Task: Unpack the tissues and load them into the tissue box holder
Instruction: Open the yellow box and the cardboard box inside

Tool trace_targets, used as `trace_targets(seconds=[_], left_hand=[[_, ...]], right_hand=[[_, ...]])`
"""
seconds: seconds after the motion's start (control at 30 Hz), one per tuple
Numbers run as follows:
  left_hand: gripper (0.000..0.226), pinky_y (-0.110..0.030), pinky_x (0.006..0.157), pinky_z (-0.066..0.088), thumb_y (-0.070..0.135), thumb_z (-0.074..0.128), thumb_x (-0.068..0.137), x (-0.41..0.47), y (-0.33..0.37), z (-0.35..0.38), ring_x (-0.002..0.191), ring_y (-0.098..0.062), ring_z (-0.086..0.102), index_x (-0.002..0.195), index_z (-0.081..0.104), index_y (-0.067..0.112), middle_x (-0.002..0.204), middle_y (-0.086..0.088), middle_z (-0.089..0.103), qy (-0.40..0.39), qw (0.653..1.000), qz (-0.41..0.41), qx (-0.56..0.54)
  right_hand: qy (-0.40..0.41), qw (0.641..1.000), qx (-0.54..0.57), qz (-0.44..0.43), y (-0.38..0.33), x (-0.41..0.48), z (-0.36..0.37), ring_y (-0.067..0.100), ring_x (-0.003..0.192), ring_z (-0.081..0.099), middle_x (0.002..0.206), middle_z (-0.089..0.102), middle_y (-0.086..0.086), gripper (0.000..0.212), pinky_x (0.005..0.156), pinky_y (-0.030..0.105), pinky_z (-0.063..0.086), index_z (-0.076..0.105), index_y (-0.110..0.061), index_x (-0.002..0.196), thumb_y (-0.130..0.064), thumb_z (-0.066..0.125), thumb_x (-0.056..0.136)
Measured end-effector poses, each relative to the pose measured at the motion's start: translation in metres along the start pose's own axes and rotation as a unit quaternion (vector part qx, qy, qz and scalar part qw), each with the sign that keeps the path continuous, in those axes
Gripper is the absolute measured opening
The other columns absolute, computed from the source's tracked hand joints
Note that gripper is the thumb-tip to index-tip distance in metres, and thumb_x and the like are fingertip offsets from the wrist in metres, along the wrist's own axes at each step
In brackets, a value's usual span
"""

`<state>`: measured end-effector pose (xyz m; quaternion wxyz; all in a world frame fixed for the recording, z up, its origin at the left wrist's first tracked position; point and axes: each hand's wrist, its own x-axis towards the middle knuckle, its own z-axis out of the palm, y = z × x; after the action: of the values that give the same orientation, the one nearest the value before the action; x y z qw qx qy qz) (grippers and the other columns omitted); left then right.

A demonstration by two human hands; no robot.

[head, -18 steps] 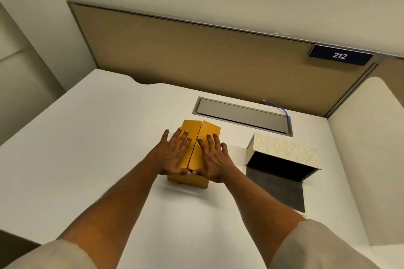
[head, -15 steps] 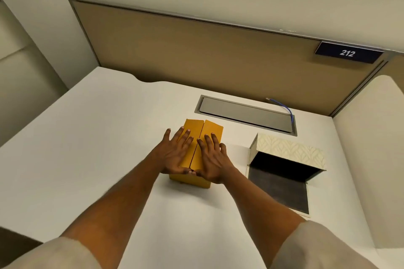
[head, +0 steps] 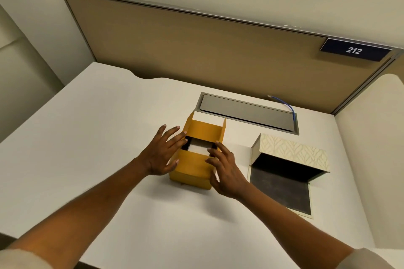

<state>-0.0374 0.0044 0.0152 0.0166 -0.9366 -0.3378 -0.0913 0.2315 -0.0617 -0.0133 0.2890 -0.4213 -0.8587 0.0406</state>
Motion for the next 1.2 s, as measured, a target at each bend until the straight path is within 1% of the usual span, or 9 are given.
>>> trace_targets(seconds=[0.17, 0.3, 0.43, 0.53, 0.67, 0.83, 0.93, 1.1, 1.2], left_hand=[[0.049, -0.069, 0.110, 0.019, 0.031, 0.036, 0.093, -0.031, -0.028, 0.000, 0.141, -0.041, 0.028, 0.131, 0.056, 0.006, 0.146, -0.011, 0.047, 0.021, 0.998, -0.010, 0.052], [0.057, -0.070, 0.110, 0.016, 0.043, 0.027, 0.098, -0.054, -0.045, 0.004, 0.140, -0.041, 0.029, 0.130, 0.056, 0.006, 0.140, -0.012, 0.054, -0.044, 0.993, -0.071, 0.082], [0.069, -0.071, 0.109, 0.013, 0.055, 0.018, 0.096, -0.064, -0.046, 0.014, 0.137, -0.043, 0.034, 0.126, 0.061, 0.010, 0.131, -0.013, 0.061, -0.099, 0.983, -0.105, 0.118], [0.068, -0.070, 0.110, 0.013, 0.056, 0.022, 0.094, -0.054, -0.041, 0.014, 0.134, -0.046, 0.036, 0.115, 0.067, 0.009, 0.123, -0.016, 0.066, -0.082, 0.981, -0.121, 0.130], [0.056, -0.068, 0.110, 0.018, 0.054, 0.044, 0.085, -0.024, -0.038, 0.002, 0.129, -0.048, 0.041, 0.101, 0.071, 0.008, 0.117, -0.019, 0.067, -0.040, 0.985, -0.098, 0.136], [0.061, -0.064, 0.113, 0.013, 0.057, 0.043, 0.078, 0.023, -0.037, -0.008, 0.133, -0.044, 0.035, 0.107, 0.069, 0.011, 0.122, -0.016, 0.065, -0.084, 0.981, -0.102, 0.141], [0.066, -0.064, 0.113, 0.006, 0.060, 0.037, 0.078, 0.041, -0.034, -0.004, 0.139, -0.044, 0.026, 0.114, 0.065, 0.013, 0.131, -0.015, 0.059, -0.118, 0.975, -0.111, 0.152], [0.071, -0.062, 0.114, 0.006, 0.059, 0.031, 0.081, 0.052, -0.030, 0.002, 0.140, -0.045, 0.023, 0.123, 0.059, 0.010, 0.140, -0.020, 0.051, -0.119, 0.976, -0.132, 0.124], [0.072, -0.060, 0.115, 0.008, 0.061, 0.031, 0.083, 0.049, -0.031, 0.004, 0.141, -0.042, 0.023, 0.125, 0.059, 0.009, 0.142, -0.019, 0.049, -0.094, 0.980, -0.157, 0.080]], right_hand=[[0.001, 0.998, -0.028, 0.050, 0.011, -0.035, -0.010, 0.032, 0.135, 0.034, 0.124, 0.063, 0.011, 0.045, 0.098, 0.052, 0.042, 0.051, -0.015, 0.116, -0.010, 0.067, 0.075], [-0.057, 0.990, -0.053, 0.116, 0.019, -0.047, -0.017, 0.028, 0.133, 0.034, 0.121, 0.064, 0.008, 0.038, 0.098, 0.056, 0.042, 0.054, -0.017, 0.117, -0.033, 0.060, 0.083], [-0.138, 0.978, -0.078, 0.136, 0.018, -0.054, -0.017, 0.031, 0.136, 0.038, 0.124, 0.063, 0.008, 0.050, 0.104, 0.055, 0.034, 0.058, -0.016, 0.119, -0.053, 0.043, 0.088], [-0.150, 0.969, -0.113, 0.161, 0.010, -0.036, -0.019, 0.032, 0.131, 0.045, 0.117, 0.066, 0.005, 0.051, 0.104, 0.053, 0.035, 0.064, -0.016, 0.113, -0.055, 0.043, 0.087], [-0.142, 0.961, -0.153, 0.179, -0.010, 0.006, -0.016, 0.033, 0.123, 0.050, 0.104, 0.070, 0.004, 0.042, 0.094, 0.046, 0.042, 0.067, -0.015, 0.105, -0.046, 0.045, 0.087], [-0.281, 0.931, -0.157, 0.173, -0.028, 0.038, 0.006, 0.038, 0.134, 0.031, 0.136, 0.050, 0.016, 0.079, 0.104, 0.049, 0.029, 0.042, -0.007, 0.137, -0.059, 0.060, 0.081], [-0.331, 0.914, -0.163, 0.168, -0.032, 0.047, 0.016, 0.041, 0.133, 0.031, 0.138, 0.048, 0.020, 0.095, 0.107, 0.052, 0.024, 0.027, -0.004, 0.145, -0.053, 0.071, 0.077], [-0.281, 0.928, -0.171, 0.178, -0.036, 0.047, 0.016, 0.038, 0.122, 0.040, 0.131, 0.050, 0.018, 0.087, 0.104, 0.050, 0.031, 0.035, -0.008, 0.139, -0.038, 0.080, 0.071], [-0.219, 0.947, -0.168, 0.162, -0.047, 0.040, 0.005, 0.036, 0.119, 0.048, 0.121, 0.059, 0.013, 0.078, 0.100, 0.049, 0.038, 0.048, -0.012, 0.131, -0.040, 0.083, 0.067]])
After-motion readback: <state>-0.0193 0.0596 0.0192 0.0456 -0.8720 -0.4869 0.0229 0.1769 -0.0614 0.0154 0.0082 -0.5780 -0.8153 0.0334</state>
